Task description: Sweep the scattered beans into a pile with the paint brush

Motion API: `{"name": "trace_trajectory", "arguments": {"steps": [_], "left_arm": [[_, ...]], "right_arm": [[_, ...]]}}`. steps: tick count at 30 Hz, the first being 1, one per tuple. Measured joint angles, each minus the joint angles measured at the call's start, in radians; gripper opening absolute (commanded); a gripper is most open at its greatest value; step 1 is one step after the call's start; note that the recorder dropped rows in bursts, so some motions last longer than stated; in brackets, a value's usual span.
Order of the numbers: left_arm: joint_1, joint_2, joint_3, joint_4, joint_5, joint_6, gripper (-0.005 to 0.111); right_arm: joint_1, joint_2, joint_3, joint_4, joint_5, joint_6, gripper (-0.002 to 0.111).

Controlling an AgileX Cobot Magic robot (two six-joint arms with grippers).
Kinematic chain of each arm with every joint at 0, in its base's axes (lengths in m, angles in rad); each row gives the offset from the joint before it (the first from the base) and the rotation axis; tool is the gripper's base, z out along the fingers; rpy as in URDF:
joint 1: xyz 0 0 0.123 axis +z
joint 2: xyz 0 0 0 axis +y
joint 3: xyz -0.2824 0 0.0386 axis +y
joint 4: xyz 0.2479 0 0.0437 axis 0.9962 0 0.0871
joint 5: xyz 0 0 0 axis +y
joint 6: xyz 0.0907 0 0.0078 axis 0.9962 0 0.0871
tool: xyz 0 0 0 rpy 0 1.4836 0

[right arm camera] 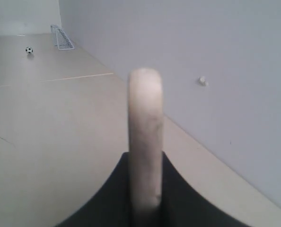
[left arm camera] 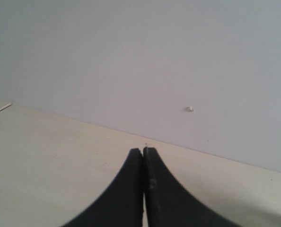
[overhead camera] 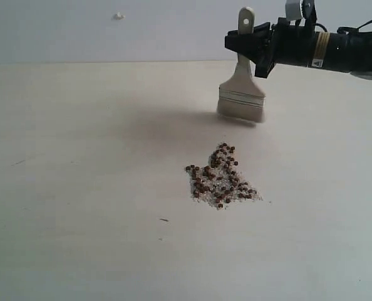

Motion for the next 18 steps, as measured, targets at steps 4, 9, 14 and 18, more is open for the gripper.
{"name": "trace_trajectory", "arguments": {"steps": [4,9,14,18], "left_arm": [[0.0,0.0,0.0,0.0,0.0,0.0,0.0],[0.0,0.0,0.0,0.0,0.0,0.0,0.0],[0.0,0.0,0.0,0.0,0.0,0.0,0.0],[0.0,0.0,0.0,0.0,0.0,0.0,0.0]], "right_arm": [[0.0,0.022,-0.017,-0.007,-0.009,0.034,0.0],[0.002,0.023,-0.021,-0.053,-0.021,0.12,0.0],[0.002,0.023,-0.021,-0.133,-0.025,0.242,0.0],[0.002,0.023,-0.021,-0.181,-0.029,0.331,0.0]]}}
